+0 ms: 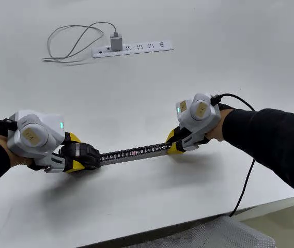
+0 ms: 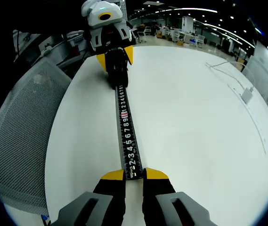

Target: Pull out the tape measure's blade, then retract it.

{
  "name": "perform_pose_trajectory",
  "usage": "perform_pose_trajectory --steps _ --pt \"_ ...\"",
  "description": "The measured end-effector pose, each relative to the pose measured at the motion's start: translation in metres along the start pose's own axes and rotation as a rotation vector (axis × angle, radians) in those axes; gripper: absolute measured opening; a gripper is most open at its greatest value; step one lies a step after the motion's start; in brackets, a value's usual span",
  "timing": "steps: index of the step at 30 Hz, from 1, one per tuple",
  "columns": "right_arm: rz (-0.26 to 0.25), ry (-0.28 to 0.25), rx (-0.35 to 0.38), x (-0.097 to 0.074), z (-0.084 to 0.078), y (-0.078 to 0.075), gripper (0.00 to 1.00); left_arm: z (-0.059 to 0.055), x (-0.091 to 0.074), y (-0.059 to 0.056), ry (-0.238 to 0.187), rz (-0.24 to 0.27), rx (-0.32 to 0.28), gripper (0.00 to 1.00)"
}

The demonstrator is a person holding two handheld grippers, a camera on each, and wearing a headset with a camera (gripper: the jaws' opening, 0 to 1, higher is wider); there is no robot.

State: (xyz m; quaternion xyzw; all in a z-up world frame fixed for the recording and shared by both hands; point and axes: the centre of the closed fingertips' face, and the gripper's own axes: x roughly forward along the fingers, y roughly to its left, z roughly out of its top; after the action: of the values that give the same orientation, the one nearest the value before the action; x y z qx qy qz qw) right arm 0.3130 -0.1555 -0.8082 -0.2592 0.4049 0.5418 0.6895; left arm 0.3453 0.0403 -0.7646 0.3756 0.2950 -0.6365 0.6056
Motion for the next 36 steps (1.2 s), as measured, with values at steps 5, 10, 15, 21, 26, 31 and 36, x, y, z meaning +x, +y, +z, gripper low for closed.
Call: perform_pose_trajectory --steps 5,10,15,21,26,31,36 --pt "0.004 0.002 -0.006 -0.001 -0.002 0.000 0.09 0.000 0.000 0.000 0.003 -0.003 0.001 0.30" --pt "0.006 0.003 -0.002 -0.002 -0.003 -0.001 0.09 0.000 0.000 0.001 -0.001 -0.001 -0.001 0.30" --pt "0.004 0.006 0.004 -0.005 -0.006 -0.002 0.09 0.000 0.000 0.001 -0.003 -0.001 -0.002 0.30" --pt "0.001 0.004 0.010 -0.008 -0.009 -0.004 0.09 0.000 0.000 0.001 -0.005 -0.001 -0.004 0.30" --pt "-0.001 0.006 0.009 -0.010 -0.012 -0.005 0.09 0.000 0.000 0.001 -0.007 0.000 -0.005 0.30" --pt "-0.002 0.008 0.012 -0.011 -0.014 -0.006 0.09 0.001 0.000 0.001 -0.007 -0.001 -0.006 0.30" --pt "-0.004 0.006 0.019 -0.013 -0.017 -0.006 0.09 0.001 0.000 0.001 -0.007 -0.001 -0.007 0.30"
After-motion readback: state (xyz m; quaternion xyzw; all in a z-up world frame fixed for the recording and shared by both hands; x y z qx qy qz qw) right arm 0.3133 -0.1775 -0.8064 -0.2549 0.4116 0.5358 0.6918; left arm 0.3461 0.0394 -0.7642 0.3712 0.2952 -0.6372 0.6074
